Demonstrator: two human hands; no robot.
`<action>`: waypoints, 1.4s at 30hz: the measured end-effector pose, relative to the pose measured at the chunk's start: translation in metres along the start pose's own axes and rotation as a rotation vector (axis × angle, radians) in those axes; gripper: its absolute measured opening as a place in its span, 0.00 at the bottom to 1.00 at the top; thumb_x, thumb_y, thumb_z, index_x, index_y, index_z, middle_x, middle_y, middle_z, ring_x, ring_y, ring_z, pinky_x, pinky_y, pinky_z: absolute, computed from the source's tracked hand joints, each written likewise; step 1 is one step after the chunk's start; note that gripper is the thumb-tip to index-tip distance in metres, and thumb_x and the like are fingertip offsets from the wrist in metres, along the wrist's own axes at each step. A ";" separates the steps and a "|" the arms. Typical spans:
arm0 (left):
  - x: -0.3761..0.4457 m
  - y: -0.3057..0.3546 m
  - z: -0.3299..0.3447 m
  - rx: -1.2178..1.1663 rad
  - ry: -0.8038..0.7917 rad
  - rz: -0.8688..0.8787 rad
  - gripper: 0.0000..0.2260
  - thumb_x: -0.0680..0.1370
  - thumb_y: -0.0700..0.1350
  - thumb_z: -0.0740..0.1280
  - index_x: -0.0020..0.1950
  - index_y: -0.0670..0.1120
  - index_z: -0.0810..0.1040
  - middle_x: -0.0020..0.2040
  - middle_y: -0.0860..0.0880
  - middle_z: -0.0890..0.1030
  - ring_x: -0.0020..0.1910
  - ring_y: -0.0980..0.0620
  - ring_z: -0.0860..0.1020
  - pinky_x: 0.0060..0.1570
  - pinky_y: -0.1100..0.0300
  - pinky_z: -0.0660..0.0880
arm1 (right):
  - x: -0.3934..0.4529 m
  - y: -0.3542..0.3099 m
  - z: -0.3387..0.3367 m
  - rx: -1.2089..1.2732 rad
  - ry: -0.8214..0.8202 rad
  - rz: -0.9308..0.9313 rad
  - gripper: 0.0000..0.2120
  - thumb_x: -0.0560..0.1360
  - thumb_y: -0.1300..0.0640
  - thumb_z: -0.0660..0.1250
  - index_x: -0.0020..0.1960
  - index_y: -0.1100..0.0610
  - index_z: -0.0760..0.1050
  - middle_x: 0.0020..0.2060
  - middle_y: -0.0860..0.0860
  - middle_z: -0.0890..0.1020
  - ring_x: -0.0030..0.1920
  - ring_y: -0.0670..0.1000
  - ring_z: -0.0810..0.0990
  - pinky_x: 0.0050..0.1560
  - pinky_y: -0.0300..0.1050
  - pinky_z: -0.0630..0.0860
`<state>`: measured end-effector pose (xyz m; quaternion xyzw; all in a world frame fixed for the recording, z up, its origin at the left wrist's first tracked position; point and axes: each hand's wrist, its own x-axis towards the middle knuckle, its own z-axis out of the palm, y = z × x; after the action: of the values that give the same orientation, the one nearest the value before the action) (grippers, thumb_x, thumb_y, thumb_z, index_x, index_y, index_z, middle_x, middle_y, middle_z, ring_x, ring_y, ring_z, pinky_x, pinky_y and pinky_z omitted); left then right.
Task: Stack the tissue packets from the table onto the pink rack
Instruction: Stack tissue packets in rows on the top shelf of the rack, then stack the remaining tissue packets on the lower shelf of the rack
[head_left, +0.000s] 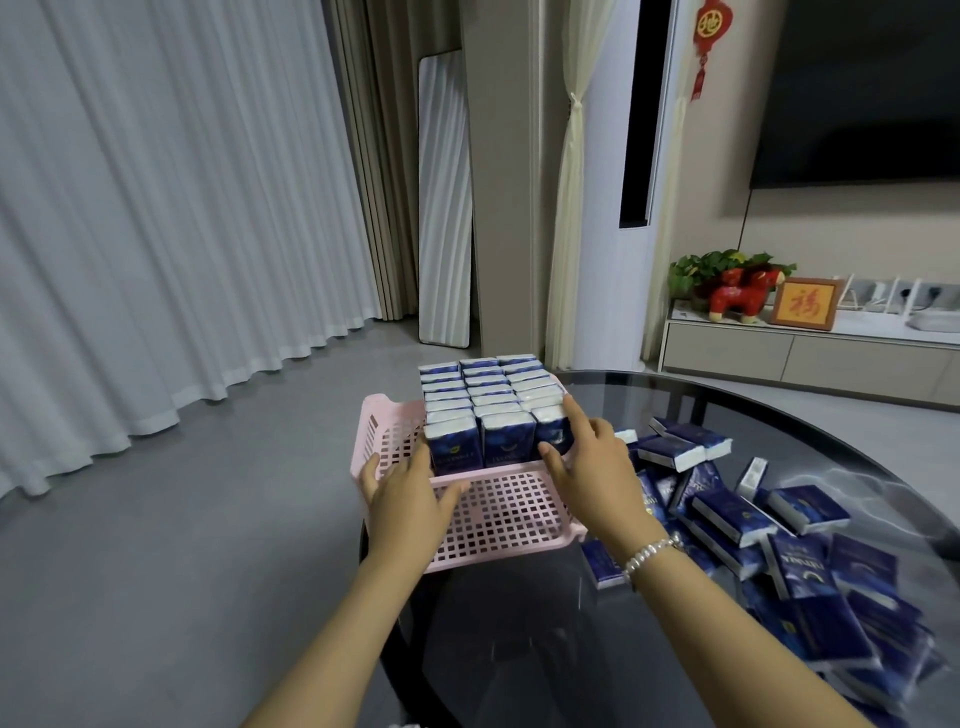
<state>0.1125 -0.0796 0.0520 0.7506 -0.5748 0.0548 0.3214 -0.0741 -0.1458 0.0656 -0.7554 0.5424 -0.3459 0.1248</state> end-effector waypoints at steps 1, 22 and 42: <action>0.000 0.001 0.000 -0.001 -0.016 -0.013 0.27 0.77 0.58 0.63 0.72 0.50 0.62 0.57 0.54 0.80 0.63 0.53 0.74 0.72 0.53 0.45 | 0.000 -0.001 -0.001 -0.011 -0.014 0.002 0.32 0.77 0.46 0.61 0.76 0.45 0.48 0.63 0.56 0.70 0.59 0.59 0.72 0.57 0.55 0.73; -0.085 0.117 0.070 -0.254 -0.063 0.098 0.21 0.77 0.53 0.63 0.67 0.47 0.71 0.66 0.49 0.73 0.67 0.48 0.69 0.66 0.52 0.57 | -0.094 0.089 -0.051 -0.103 -0.052 0.106 0.19 0.77 0.49 0.62 0.66 0.55 0.72 0.60 0.53 0.78 0.62 0.56 0.72 0.61 0.49 0.70; -0.078 0.095 0.141 -0.417 -0.389 -0.134 0.09 0.75 0.46 0.70 0.47 0.47 0.71 0.50 0.49 0.72 0.40 0.53 0.73 0.42 0.63 0.66 | -0.082 0.119 -0.014 0.148 -0.353 0.337 0.19 0.78 0.54 0.61 0.68 0.58 0.70 0.62 0.52 0.78 0.61 0.49 0.76 0.56 0.37 0.69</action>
<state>-0.0387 -0.1044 -0.0541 0.7011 -0.5736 -0.2308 0.3552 -0.1845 -0.1140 -0.0233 -0.6919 0.6035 -0.2218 0.3284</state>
